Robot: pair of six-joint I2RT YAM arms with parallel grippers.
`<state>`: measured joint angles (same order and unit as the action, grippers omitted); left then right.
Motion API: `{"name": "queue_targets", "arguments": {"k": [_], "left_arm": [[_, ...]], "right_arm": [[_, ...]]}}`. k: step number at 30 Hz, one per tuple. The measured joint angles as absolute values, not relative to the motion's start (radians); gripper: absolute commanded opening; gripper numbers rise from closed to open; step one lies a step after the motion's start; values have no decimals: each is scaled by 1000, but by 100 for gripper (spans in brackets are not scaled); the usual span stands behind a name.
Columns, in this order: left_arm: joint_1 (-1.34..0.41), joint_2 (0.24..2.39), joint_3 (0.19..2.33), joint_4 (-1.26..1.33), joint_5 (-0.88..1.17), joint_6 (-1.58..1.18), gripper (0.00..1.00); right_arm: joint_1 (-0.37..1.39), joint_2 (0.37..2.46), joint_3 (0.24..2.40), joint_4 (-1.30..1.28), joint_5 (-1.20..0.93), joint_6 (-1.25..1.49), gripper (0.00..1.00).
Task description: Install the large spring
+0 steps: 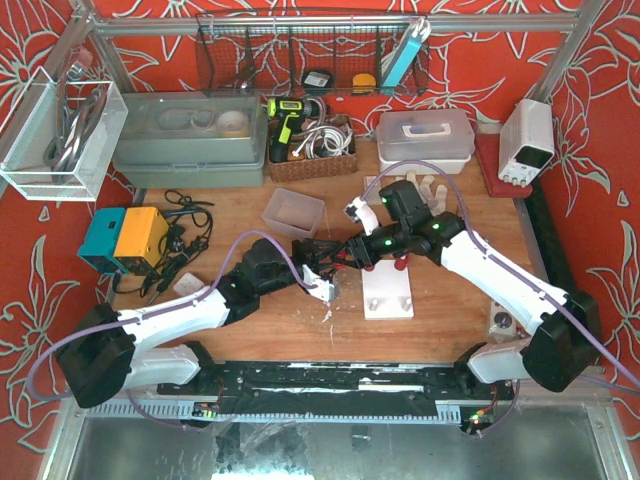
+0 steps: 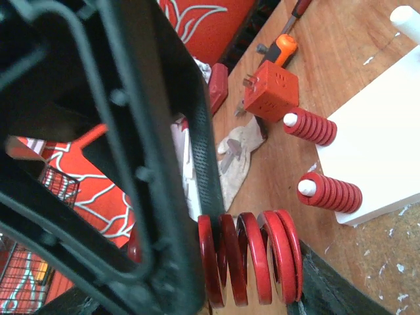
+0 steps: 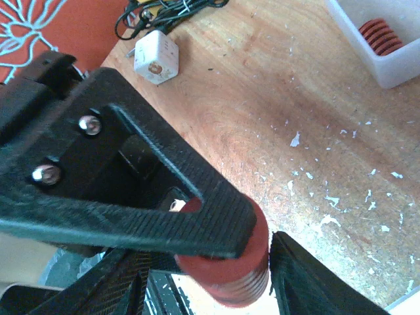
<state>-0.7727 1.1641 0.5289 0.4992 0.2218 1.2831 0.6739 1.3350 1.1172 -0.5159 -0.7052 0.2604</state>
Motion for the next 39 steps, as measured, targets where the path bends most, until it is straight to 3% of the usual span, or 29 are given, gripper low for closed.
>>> {"name": "queue_targets", "arguments": {"k": [14, 18, 21, 24, 25, 27, 29, 31, 39], "left_arm": [[-773, 1153, 529, 532, 236, 1282, 0], [-770, 1152, 523, 540, 222, 1270, 0], [-768, 1152, 510, 542, 223, 1261, 2], [-768, 1152, 503, 542, 221, 1261, 15], [-767, 1152, 501, 542, 218, 1261, 24], [-767, 1152, 495, 541, 212, 1260, 48], [-769, 1152, 496, 536, 205, 1258, 64], [-775, 1152, 497, 544, 200, 1248, 96], [-784, 1090, 488, 646, 212, 978, 100]], "right_arm": [[693, 1354, 1114, -486, -673, 264, 39], [694, 1352, 1095, -444, -666, 255, 24], [696, 1353, 1071, -414, -673, 247, 4], [694, 1353, 1045, -377, -689, 247, 0], [694, 1353, 1036, -363, -692, 247, 0], [694, 1351, 1015, -331, -693, 245, 0], [695, 1337, 986, -294, -688, 244, 0], [697, 1306, 955, -260, -670, 244, 0], [693, 1073, 732, -73, -366, 241, 0]]}}
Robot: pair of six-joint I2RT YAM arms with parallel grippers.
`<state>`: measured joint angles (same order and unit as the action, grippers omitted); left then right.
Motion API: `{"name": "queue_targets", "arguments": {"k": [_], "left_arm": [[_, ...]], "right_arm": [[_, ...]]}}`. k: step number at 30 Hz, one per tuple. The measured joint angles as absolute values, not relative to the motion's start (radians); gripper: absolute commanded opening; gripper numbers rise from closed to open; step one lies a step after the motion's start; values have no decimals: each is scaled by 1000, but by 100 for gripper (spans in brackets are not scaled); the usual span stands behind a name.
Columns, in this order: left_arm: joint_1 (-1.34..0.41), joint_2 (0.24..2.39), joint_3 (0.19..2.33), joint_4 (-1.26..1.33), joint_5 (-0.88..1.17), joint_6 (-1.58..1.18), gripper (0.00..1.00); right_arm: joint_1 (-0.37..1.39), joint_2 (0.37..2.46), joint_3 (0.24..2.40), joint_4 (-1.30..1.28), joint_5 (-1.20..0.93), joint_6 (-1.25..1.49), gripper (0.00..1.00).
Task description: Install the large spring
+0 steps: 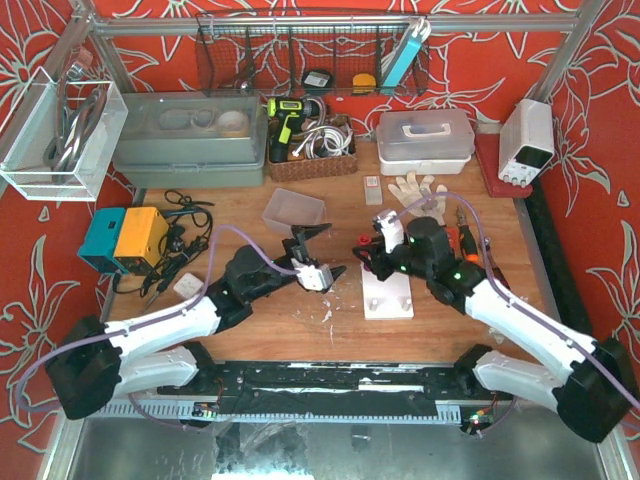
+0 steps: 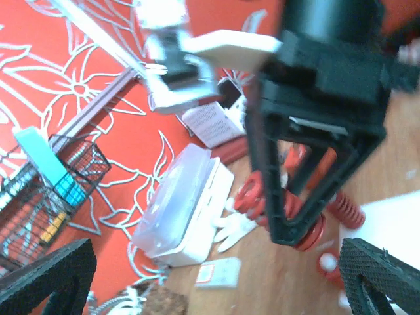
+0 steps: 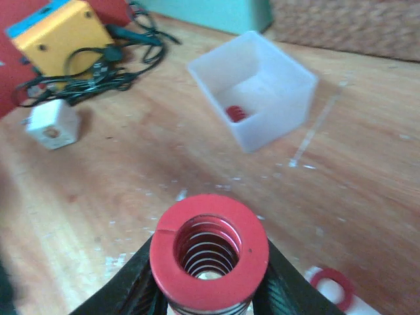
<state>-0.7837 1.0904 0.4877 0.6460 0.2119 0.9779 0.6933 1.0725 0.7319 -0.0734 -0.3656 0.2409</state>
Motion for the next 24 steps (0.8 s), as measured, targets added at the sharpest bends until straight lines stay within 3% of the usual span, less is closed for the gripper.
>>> {"name": "queue_targets", "arguments": {"k": [7, 15, 24], "left_arm": [[-788, 1029, 429, 733, 20, 451, 100], [-783, 1087, 491, 548, -267, -61, 100], [-765, 1177, 477, 470, -321, -289, 100]], "right_arm": [[697, 858, 541, -43, -102, 226, 0], [749, 546, 475, -276, 161, 283, 0], [823, 498, 480, -611, 280, 501, 0]]}}
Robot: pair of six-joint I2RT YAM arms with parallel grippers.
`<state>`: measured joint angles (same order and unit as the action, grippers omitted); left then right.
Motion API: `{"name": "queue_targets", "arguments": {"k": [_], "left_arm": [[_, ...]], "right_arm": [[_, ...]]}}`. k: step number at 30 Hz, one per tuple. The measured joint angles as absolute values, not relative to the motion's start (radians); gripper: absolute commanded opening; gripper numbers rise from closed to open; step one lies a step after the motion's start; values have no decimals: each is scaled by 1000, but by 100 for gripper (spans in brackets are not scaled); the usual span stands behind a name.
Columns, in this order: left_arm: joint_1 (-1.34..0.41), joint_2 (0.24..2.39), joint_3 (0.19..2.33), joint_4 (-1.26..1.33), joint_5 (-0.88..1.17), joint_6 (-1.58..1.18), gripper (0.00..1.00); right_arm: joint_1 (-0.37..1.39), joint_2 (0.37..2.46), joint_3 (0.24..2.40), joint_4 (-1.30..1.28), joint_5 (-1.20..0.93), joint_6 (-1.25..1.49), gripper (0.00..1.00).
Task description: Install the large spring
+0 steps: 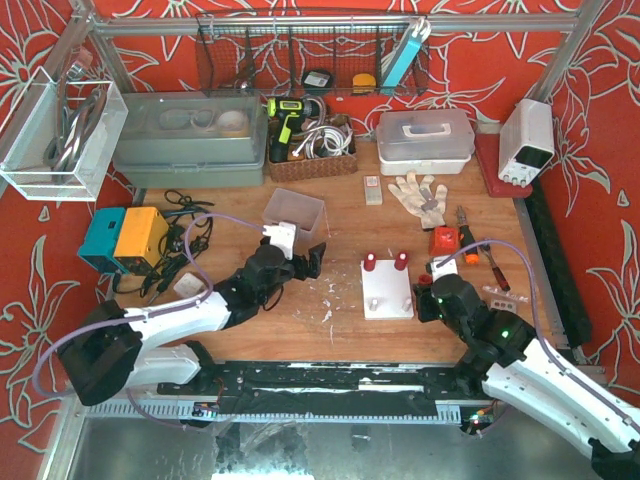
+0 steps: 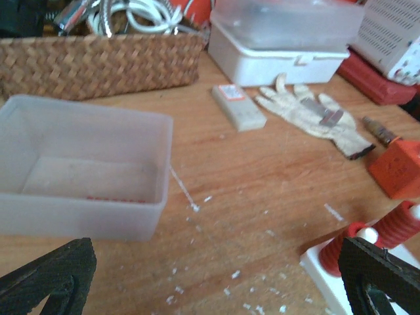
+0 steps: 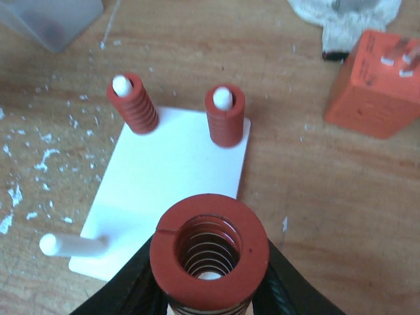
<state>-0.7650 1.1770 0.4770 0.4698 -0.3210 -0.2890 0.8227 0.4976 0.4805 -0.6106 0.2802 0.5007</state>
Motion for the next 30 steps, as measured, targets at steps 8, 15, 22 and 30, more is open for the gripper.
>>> {"name": "queue_targets", "arguments": {"k": [8, 15, 22, 30], "left_arm": [[-738, 1216, 429, 481, -309, -327, 100], [-722, 1223, 414, 496, -282, -340, 100], [-720, 1223, 405, 509, -266, -340, 100], [-720, 1223, 401, 516, -263, -337, 100]], "right_arm": [[983, 526, 483, -650, 375, 622, 0], [1161, 570, 464, -596, 579, 699, 0], [1195, 558, 408, -586, 674, 785, 0], [1196, 572, 378, -550, 663, 842, 0]]}}
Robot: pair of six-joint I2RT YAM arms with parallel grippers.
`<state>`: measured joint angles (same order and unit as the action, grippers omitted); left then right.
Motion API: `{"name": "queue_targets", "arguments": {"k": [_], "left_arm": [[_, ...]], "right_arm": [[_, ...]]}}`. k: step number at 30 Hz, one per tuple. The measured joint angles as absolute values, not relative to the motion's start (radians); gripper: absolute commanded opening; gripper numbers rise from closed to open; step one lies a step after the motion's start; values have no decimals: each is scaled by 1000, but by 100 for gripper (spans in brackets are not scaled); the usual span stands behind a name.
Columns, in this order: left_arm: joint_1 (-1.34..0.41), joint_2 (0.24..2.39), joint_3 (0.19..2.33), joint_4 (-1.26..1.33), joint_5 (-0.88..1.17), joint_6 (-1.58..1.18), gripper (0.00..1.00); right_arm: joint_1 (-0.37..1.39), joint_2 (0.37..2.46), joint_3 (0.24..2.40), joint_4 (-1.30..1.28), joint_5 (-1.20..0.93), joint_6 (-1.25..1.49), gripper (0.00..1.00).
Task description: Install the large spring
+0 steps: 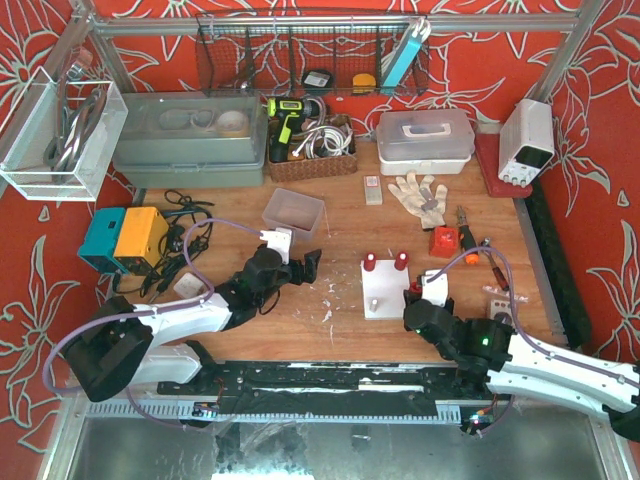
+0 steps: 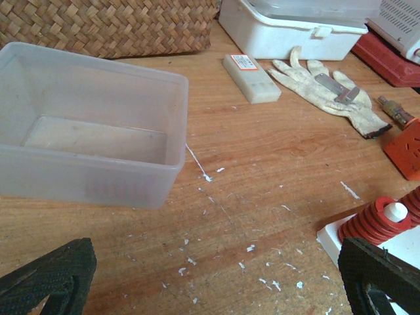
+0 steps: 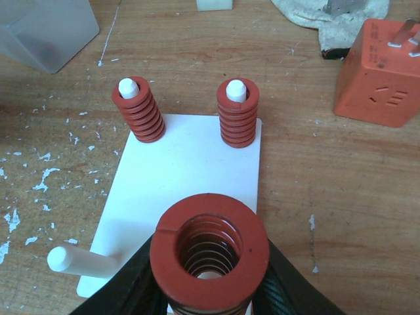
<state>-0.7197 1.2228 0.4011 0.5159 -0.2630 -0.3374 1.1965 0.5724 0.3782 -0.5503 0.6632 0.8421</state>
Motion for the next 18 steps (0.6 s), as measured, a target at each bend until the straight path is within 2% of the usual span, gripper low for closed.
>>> {"name": "queue_targets", "arguments": {"k": [18], "left_arm": [[-720, 1222, 401, 517, -256, -337, 100]], "right_arm": [[1196, 617, 315, -459, 656, 886, 0]]}}
